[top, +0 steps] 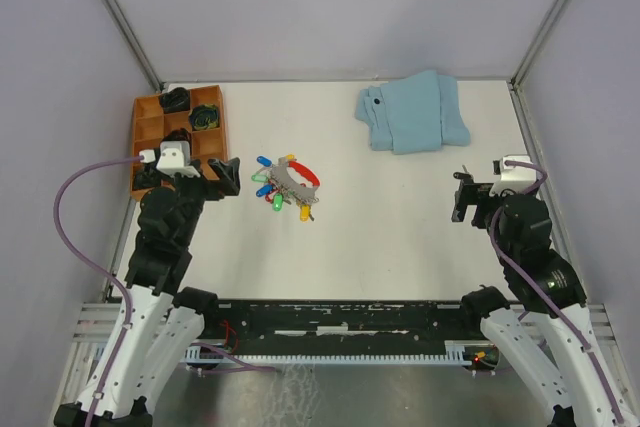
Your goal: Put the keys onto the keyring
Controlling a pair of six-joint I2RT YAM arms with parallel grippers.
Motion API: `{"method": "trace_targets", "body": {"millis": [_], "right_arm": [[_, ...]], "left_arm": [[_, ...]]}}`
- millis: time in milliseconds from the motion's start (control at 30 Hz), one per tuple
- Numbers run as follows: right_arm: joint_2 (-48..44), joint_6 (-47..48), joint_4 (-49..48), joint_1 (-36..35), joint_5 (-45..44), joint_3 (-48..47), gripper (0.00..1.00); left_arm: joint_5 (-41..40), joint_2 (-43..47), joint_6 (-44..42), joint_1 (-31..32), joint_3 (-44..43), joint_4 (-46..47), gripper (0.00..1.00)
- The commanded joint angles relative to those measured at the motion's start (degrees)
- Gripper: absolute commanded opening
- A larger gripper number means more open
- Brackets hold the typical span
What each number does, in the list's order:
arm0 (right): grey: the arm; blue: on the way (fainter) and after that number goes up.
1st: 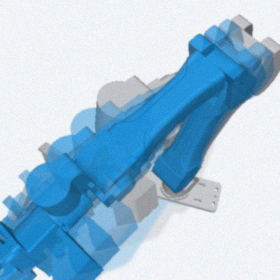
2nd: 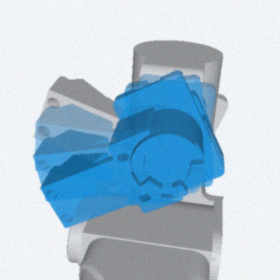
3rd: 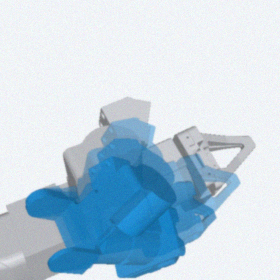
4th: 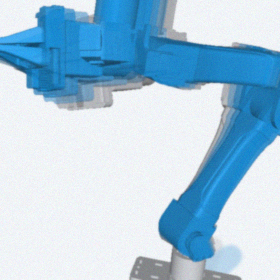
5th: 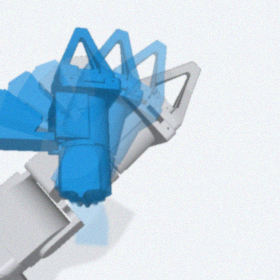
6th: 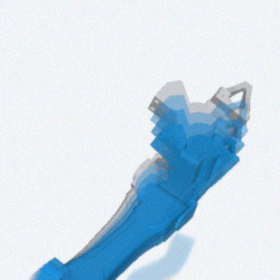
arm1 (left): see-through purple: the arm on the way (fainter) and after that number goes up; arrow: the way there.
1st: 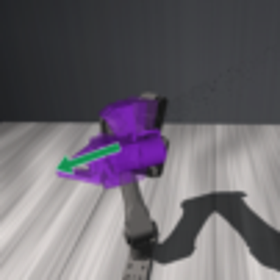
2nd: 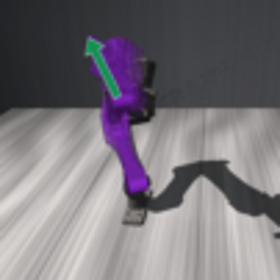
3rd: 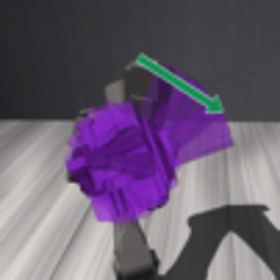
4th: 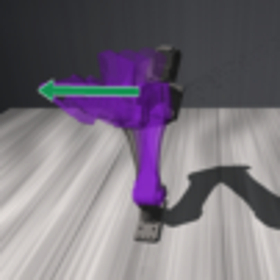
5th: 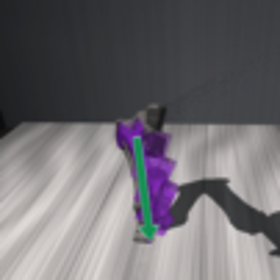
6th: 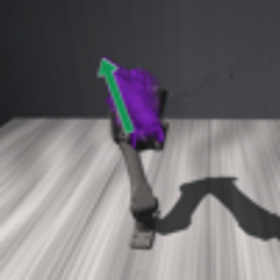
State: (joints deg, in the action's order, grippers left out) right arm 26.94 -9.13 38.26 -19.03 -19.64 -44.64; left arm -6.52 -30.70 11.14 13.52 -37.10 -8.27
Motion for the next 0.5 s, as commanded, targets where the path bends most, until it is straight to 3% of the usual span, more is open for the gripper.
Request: {"method": "trace_targets", "body": {"millis": [0, 467], "right_arm": [[-0.69, 0.50, -1.27, -0.39, -1.52, -1.23, 1.00], [-3.58, 0.46, -2.17, -0.40, 2.06, -0.29, 1.00]], "left_arm": [[1.30, -0.86, -1.48, -0.49, -0.16, 3.79, 0.99], [1.28, -5.69, -0.12, -0.50, -1.94, 1.15, 0.99]]}}
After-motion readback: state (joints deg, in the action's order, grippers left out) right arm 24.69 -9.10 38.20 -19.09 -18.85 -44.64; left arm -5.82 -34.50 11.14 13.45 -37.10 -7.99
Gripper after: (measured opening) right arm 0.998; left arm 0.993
